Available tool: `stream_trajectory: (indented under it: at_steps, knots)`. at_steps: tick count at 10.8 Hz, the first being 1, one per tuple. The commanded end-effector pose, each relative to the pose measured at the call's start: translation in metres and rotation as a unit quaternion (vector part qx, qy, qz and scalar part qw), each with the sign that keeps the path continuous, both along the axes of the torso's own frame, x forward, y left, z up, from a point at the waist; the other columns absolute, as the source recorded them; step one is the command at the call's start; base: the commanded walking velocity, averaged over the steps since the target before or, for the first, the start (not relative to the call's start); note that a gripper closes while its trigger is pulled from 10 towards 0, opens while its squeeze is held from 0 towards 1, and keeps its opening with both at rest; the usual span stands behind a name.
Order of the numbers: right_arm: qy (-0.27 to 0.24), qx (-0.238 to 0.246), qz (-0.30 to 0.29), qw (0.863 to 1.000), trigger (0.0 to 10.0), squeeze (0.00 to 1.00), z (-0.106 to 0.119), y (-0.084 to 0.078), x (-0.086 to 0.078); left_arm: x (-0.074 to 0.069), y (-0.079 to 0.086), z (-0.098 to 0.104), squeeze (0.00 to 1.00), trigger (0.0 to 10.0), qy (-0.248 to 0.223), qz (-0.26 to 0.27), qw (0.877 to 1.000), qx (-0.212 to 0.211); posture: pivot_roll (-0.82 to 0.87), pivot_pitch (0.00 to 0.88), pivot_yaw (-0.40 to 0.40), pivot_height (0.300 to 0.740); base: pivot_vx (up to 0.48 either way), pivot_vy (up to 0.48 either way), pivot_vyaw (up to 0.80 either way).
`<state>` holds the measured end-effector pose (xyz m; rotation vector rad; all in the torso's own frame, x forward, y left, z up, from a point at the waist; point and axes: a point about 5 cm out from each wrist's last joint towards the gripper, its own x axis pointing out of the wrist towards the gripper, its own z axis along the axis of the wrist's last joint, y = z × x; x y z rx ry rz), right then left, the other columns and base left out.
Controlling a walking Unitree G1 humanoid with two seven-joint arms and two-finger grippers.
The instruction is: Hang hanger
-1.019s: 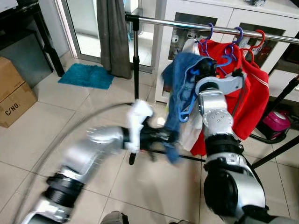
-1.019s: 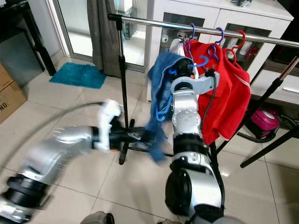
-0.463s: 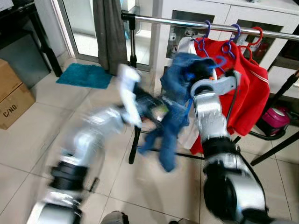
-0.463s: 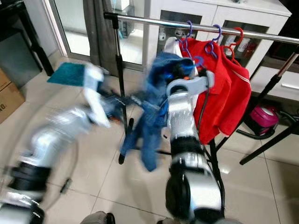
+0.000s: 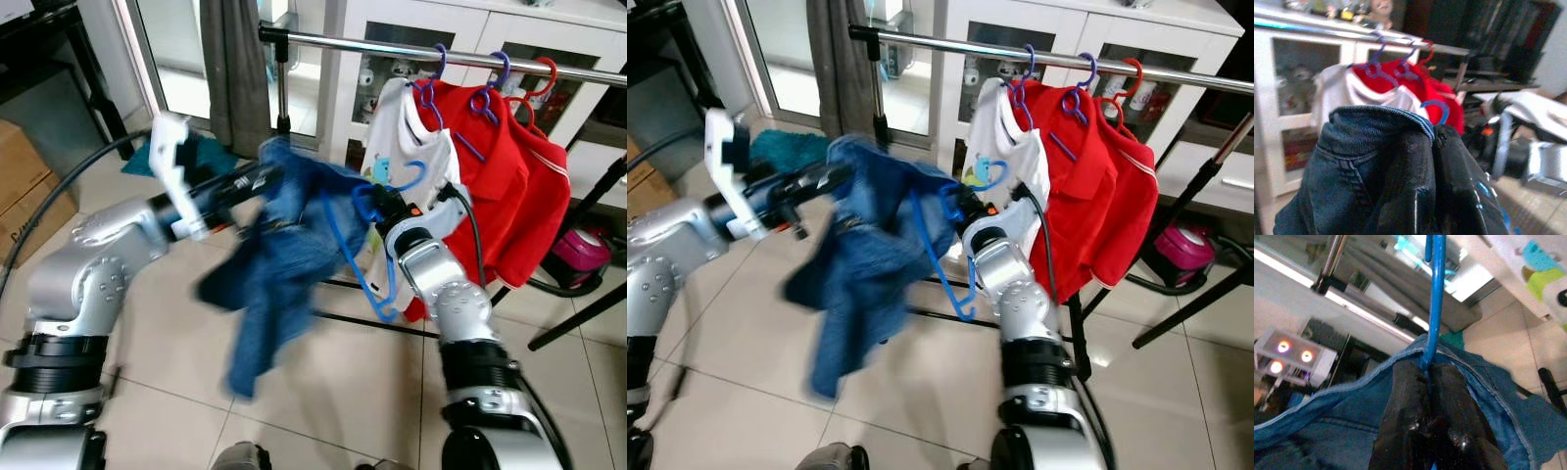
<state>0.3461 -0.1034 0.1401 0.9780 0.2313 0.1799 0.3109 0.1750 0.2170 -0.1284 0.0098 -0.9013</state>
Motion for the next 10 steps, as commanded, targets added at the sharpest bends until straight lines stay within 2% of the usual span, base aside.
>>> stream_trajectory:
  at_steps: [1,3,4,5,7,8,9,10]
  knots:
    - [-0.020,-0.001,0.009,1.000,10.0,0.00,0.011,-0.001,-0.002,0.001,0.001,0.002,0.00,0.0,-0.012,0.006,1.000,0.007,0.04,0.036,-0.028,0.740,0.000,0.000,0.00]
    - [-0.037,0.015,-0.024,0.999,10.0,0.00,0.026,-0.011,0.001,-0.010,-0.013,-0.014,0.00,0.0,-0.004,-0.047,0.998,0.036,0.04,0.035,-0.023,0.740,0.000,0.000,0.00]
    - [-0.047,0.051,-0.053,0.996,10.0,0.00,0.036,-0.018,0.003,-0.018,-0.021,-0.028,0.00,0.0,-0.003,-0.080,0.994,0.074,0.04,0.035,-0.023,0.740,0.000,0.000,0.00]
    - [-0.048,0.096,-0.078,0.991,10.0,0.00,0.042,-0.023,0.006,-0.022,-0.026,-0.040,0.00,0.0,-0.002,-0.092,0.991,0.094,0.03,0.032,-0.021,0.740,0.000,0.000,0.00]
    - [-0.058,0.173,-0.109,0.977,10.0,0.00,0.052,-0.027,0.011,-0.031,-0.025,-0.066,0.00,0.0,0.012,-0.095,0.983,0.154,0.04,0.031,-0.025,0.740,0.000,0.000,0.00]
    - [-0.064,0.204,-0.135,0.967,10.0,0.00,0.056,-0.029,0.015,-0.037,-0.033,-0.073,0.00,0.0,0.012,-0.111,0.983,0.146,0.04,0.034,-0.027,0.740,0.000,0.000,0.00]
    - [-0.066,0.223,-0.164,0.959,10.0,0.00,0.058,-0.024,0.027,-0.045,-0.066,-0.062,0.00,0.0,-0.003,-0.158,0.984,0.076,0.04,0.040,-0.027,0.740,0.000,0.000,0.00]
    - [-0.061,0.223,-0.176,0.957,10.0,0.00,0.057,-0.019,0.032,-0.044,-0.080,-0.058,0.00,0.0,-0.011,-0.171,0.983,0.058,0.05,0.044,-0.029,0.740,0.000,0.000,0.00]
